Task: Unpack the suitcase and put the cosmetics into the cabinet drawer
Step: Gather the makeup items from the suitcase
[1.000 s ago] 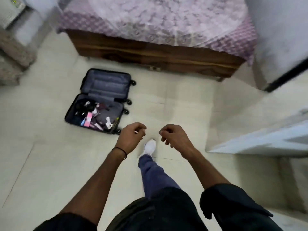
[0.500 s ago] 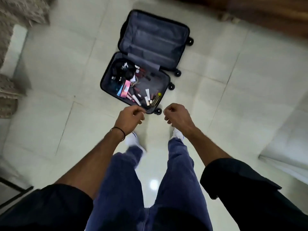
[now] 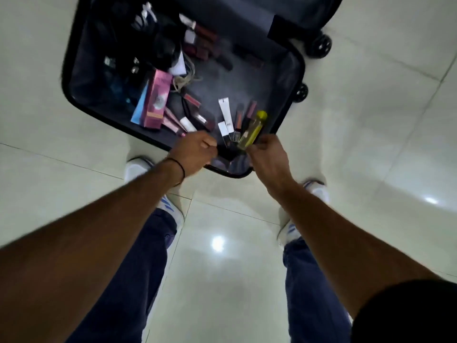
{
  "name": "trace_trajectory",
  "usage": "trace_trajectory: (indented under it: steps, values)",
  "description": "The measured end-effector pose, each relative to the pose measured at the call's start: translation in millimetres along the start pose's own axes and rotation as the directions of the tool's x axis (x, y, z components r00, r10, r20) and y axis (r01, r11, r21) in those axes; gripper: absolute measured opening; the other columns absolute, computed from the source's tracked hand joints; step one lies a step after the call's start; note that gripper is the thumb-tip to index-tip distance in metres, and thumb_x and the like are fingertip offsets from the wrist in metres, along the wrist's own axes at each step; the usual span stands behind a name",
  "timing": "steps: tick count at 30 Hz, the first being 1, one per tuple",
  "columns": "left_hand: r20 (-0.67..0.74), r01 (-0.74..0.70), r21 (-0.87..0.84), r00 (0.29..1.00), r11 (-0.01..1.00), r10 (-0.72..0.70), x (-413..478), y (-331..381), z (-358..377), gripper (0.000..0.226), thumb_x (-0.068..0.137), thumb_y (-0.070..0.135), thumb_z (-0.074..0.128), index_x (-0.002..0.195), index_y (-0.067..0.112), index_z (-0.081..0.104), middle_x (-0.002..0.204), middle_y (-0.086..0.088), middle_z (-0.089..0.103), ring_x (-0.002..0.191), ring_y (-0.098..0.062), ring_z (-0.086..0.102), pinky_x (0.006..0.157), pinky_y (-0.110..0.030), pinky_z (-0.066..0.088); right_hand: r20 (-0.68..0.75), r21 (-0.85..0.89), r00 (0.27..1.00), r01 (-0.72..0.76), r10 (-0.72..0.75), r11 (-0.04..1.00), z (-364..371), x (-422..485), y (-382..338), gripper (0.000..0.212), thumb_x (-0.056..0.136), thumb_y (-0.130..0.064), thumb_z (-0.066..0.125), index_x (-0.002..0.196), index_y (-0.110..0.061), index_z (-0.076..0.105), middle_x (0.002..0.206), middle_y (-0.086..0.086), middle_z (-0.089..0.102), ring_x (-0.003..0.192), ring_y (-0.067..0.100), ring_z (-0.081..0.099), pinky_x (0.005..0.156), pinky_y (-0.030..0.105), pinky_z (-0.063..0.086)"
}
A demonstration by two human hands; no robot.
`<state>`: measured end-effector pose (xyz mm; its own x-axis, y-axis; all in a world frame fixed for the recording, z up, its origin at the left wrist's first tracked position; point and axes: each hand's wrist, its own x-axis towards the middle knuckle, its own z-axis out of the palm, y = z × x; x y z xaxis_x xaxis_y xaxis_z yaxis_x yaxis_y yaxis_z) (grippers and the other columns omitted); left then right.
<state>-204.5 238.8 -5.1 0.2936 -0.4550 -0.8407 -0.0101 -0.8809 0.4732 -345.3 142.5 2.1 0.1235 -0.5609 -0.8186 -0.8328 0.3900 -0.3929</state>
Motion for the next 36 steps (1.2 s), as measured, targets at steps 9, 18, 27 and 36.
trace_trajectory:
  steps: [9,18,27,36]
  values:
    - [-0.182,0.105,-0.063,0.977,0.992,-0.115,92.7,-51.0,3.5,0.01,0.063,0.029,0.056,0.066,0.019,0.056,0.083,-0.022,0.063,0.076,-0.032,0.062,0.082,-0.053,0.056,-0.167,-0.415,0.981,0.02,-0.098,0.909,70.3,100.4,4.2,0.065,0.097,-0.012,0.054,0.149,0.006,0.018,0.146,0.023,0.037,0.126,0.034,0.054,0.102,0.035,0.046]
    - [-0.303,0.171,-0.099,0.933,0.98,-0.193,102.2,-56.0,12.4,0.027,0.087,0.014,0.063,0.113,0.004,0.058,0.107,-0.008,0.064,0.101,-0.026,0.06,0.083,-0.027,0.047,-0.147,-0.233,0.985,0.051,-0.087,0.971,66.2,124.7,-6.5,0.048,0.089,-0.037,0.068,0.126,-0.012,0.049,0.127,0.011,0.048,0.108,0.03,0.059,0.086,0.029,0.045]
    - [-0.343,0.08,-0.145,0.931,0.986,-0.126,116.7,-44.9,33.4,0.039,0.088,0.014,0.062,0.12,0.001,0.042,0.104,-0.013,0.065,0.095,-0.031,0.062,0.082,-0.033,0.05,-0.172,-0.109,0.976,0.117,-0.134,0.987,59.2,137.3,0.9,0.043,0.08,-0.018,0.072,0.116,-0.012,0.049,0.116,0.01,0.059,0.099,0.026,0.062,0.083,0.034,0.053]
    - [-0.483,0.26,-0.08,0.835,0.962,-0.266,139.4,-19.2,44.6,0.058,0.095,0.022,0.058,0.139,0.001,0.026,0.14,-0.021,0.045,0.126,-0.038,0.049,0.096,-0.039,0.04,-0.095,-0.373,0.968,0.181,-0.232,0.91,90.4,142.7,1.6,0.066,0.075,-0.038,0.084,0.121,-0.008,0.047,0.129,0.01,0.05,0.112,0.034,0.06,0.09,0.04,0.051]
